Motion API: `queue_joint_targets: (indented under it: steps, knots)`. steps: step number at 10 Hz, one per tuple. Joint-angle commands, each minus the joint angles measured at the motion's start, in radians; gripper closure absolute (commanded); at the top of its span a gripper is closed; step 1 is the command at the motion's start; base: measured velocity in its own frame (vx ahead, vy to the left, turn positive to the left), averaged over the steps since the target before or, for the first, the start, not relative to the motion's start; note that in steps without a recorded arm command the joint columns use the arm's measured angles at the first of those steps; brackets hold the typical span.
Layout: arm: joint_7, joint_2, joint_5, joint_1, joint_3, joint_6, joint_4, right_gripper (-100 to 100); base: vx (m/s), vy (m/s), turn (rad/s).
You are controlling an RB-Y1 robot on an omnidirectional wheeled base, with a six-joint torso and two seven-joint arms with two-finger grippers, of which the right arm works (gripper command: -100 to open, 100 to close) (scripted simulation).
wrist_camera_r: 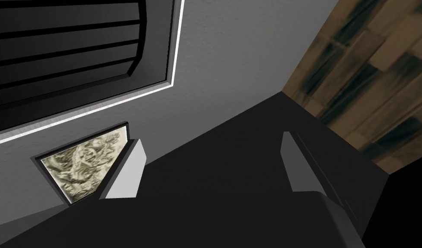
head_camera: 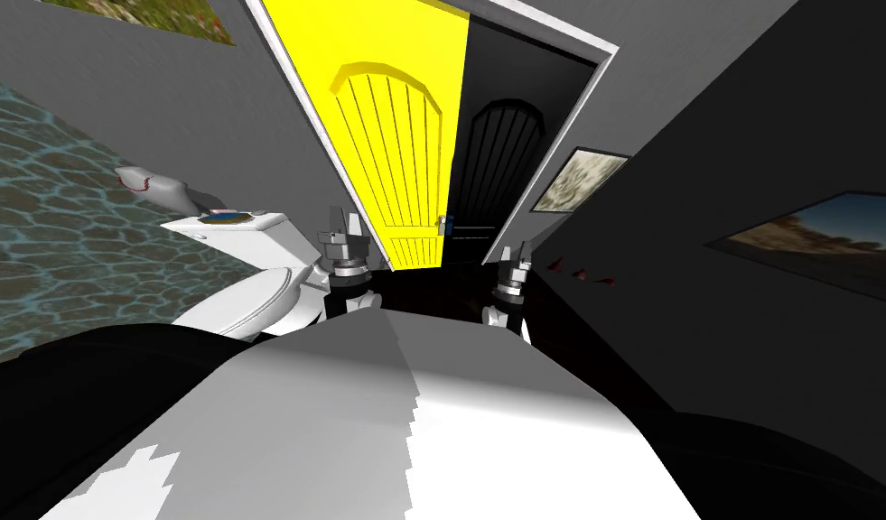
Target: Pull the door open
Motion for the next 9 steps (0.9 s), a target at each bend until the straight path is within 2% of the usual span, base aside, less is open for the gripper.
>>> queue_joint_targets:
  steps: [1, 4, 7, 9]
  knots:
    - [-0.029, -0.004, 0.029, -0.023, 0.027, 0.002, 0.041, -100, 0.176, 0.015, -0.221]
    - [-0.06, -0.012, 0.055, -0.047, 0.048, 0.005, 0.083, -100, 0.11, 0.022, -0.104]
    - [-0.12, -0.023, 0.105, -0.093, 0.089, 0.009, 0.164, -100, 0.137, 0.026, -0.179]
    - [-0.145, -0.027, 0.126, -0.113, 0.106, 0.011, 0.197, -100, 0.134, 0.023, -0.144]
